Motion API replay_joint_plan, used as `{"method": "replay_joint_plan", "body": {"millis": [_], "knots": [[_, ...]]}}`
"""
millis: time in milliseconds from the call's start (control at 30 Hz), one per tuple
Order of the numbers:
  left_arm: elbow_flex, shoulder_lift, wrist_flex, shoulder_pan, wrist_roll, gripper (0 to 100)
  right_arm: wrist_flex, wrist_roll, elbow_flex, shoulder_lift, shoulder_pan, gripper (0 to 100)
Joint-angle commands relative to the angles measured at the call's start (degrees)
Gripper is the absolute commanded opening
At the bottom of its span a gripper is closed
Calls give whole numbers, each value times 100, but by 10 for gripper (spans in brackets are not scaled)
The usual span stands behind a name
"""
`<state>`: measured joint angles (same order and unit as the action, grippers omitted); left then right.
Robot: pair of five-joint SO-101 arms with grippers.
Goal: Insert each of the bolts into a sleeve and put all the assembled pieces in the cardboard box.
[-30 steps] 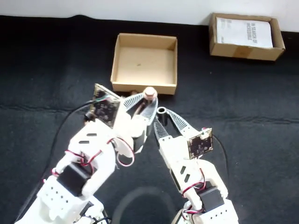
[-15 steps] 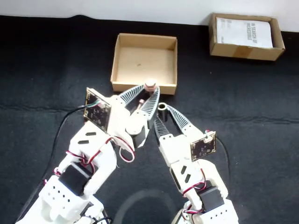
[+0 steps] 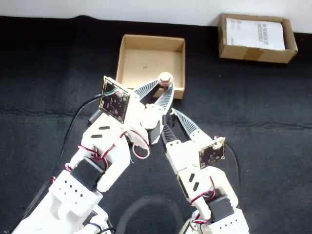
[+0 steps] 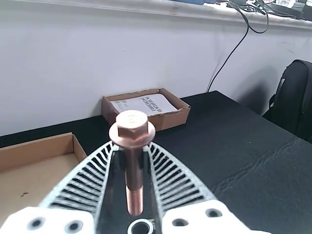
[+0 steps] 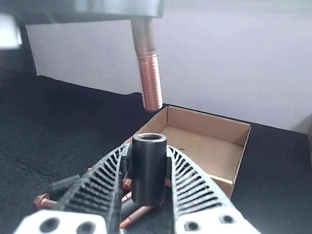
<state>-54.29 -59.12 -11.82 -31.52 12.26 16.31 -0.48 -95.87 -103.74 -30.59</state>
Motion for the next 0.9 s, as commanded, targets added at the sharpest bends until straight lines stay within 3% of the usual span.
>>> {"method": "replay_joint_plan", "body": {"millis": [0, 100, 300, 733, 867], "knots": [[365, 31, 123, -84, 44, 8, -110, 9, -752, -110, 48, 6], [365, 31, -141, -92, 105, 8, -110, 9, -752, -110, 57, 6], [356, 31, -536, -92, 897, 8, -127, 9, -752, -110, 57, 6], [75, 40, -651, -110, 897, 8, -127, 9, -743, -119, 57, 6], [75, 48, -774, -435, 897, 9, -127, 9, -743, -119, 57, 6]]}}
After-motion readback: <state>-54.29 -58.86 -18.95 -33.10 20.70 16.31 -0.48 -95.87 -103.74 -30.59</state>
